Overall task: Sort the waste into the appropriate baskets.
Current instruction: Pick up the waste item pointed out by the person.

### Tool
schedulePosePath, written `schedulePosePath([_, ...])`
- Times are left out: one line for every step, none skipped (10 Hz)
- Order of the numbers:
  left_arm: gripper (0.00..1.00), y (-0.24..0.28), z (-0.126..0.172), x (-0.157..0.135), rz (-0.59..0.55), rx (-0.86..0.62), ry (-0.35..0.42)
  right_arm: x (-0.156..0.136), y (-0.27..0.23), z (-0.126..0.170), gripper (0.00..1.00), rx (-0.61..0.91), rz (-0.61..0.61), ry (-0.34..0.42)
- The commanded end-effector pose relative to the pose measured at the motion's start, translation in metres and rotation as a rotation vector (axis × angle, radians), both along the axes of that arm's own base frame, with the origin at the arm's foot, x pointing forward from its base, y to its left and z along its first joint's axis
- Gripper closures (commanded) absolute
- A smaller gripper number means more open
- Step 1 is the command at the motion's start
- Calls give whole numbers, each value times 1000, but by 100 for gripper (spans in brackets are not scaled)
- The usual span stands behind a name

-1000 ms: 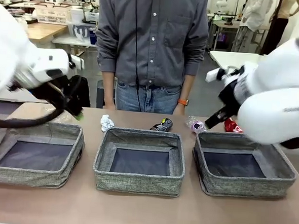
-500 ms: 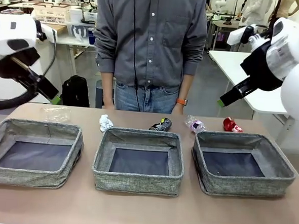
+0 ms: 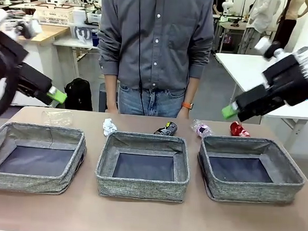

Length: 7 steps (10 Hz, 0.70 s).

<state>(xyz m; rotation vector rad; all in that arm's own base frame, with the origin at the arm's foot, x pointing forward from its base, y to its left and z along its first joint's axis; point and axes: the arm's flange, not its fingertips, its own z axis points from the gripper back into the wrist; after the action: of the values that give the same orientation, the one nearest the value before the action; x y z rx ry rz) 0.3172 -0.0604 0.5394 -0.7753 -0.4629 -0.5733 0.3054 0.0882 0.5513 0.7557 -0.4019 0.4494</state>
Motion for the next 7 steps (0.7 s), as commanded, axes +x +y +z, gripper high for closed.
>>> schedulePosePath([0, 5, -7, 2, -58, -400, 346, -4, -45, 5, 0, 589, -208, 244])
schedulePosePath([0, 20, -6, 1, -2, -475, 346, -6, -56, -1, 0, 646, -308, 247])
schedulePosePath([0, 30, -7, -3, 53, -556, 334, -7, -63, -12, 0, 662, -366, 293])
schedulePosePath([0, 36, -10, -8, 78, -587, 331, -7, -63, -24, 0, 606, -403, 322])
schedulePosePath([0, 38, -10, -10, 94, -584, 333, -7, -61, -29, 0, 583, -394, 339])
schedulePosePath([0, 39, -10, -13, 117, -545, 322, -6, -57, -32, 0, 575, -369, 331])
schedulePosePath([0, 41, -11, -15, 130, -455, 327, -7, -53, -29, 0, 547, -370, 276])
